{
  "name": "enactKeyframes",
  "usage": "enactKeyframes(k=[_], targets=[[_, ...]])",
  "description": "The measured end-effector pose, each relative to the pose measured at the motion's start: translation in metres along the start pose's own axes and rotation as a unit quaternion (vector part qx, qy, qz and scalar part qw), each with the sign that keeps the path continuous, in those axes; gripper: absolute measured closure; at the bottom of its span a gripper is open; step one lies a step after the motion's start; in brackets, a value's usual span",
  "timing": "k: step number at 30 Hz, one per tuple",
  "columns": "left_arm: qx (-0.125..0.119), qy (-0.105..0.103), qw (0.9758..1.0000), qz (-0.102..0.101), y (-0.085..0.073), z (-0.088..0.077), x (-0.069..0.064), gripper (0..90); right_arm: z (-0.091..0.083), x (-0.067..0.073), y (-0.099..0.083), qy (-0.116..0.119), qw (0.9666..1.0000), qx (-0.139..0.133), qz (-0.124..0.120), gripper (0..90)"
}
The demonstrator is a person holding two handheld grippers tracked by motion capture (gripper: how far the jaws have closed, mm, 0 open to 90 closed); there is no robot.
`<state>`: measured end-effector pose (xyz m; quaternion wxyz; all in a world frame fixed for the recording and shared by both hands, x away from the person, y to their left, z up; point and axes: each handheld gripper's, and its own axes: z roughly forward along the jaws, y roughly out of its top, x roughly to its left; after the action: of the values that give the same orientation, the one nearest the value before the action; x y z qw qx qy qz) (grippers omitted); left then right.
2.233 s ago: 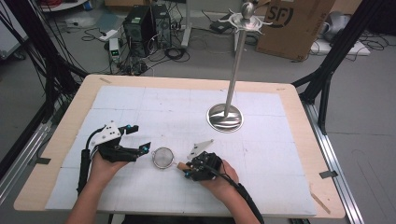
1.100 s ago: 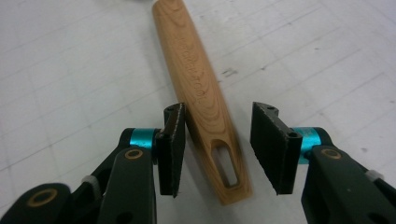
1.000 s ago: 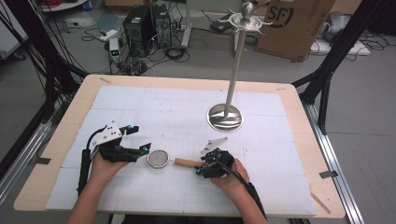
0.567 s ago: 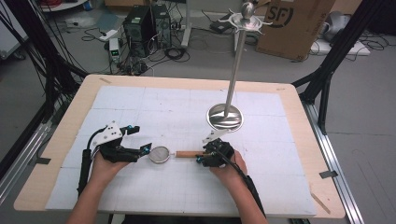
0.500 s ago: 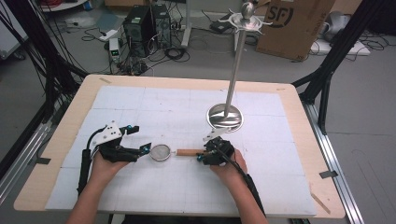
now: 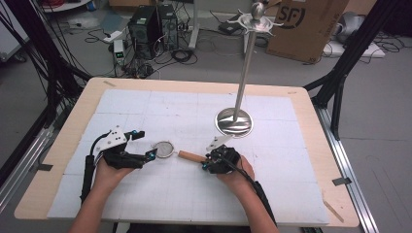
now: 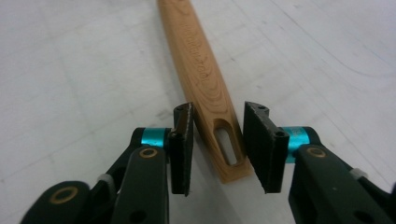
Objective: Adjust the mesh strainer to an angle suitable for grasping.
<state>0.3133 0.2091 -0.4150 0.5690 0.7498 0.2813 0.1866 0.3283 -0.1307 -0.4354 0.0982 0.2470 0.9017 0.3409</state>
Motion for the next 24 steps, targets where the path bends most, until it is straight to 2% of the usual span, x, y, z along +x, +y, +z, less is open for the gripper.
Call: enactKeyframes(k=[5, 12, 13, 17, 24], targets=[[0.002, -0.002, 1.0000, 0.001, -0.001, 0.001, 0.000, 16.9, 0.005, 0.008, 0.005, 0.011, 0.9996, -0.001, -0.027, 67.1], [0.001, -0.001, 1.0000, 0.001, 0.000, 0.001, 0.000, 16.9, 0.006, 0.016, 0.009, 0.028, 0.9986, 0.005, -0.044, 70.3], [0.000, 0.001, 1.0000, 0.000, 0.000, 0.000, 0.001, 16.9, 0.006, 0.019, 0.009, 0.041, 0.9978, 0.006, -0.052, 70.6], [0.000, 0.000, 1.0000, 0.000, 0.000, 0.001, 0.000, 16.9, 0.006, 0.028, 0.012, 0.061, 0.9958, 0.010, -0.068, 70.5], [-0.002, 0.000, 1.0000, 0.001, 0.000, -0.001, 0.000, 16.9, 0.008, 0.042, 0.015, 0.103, 0.9899, 0.017, -0.096, 70.5]])
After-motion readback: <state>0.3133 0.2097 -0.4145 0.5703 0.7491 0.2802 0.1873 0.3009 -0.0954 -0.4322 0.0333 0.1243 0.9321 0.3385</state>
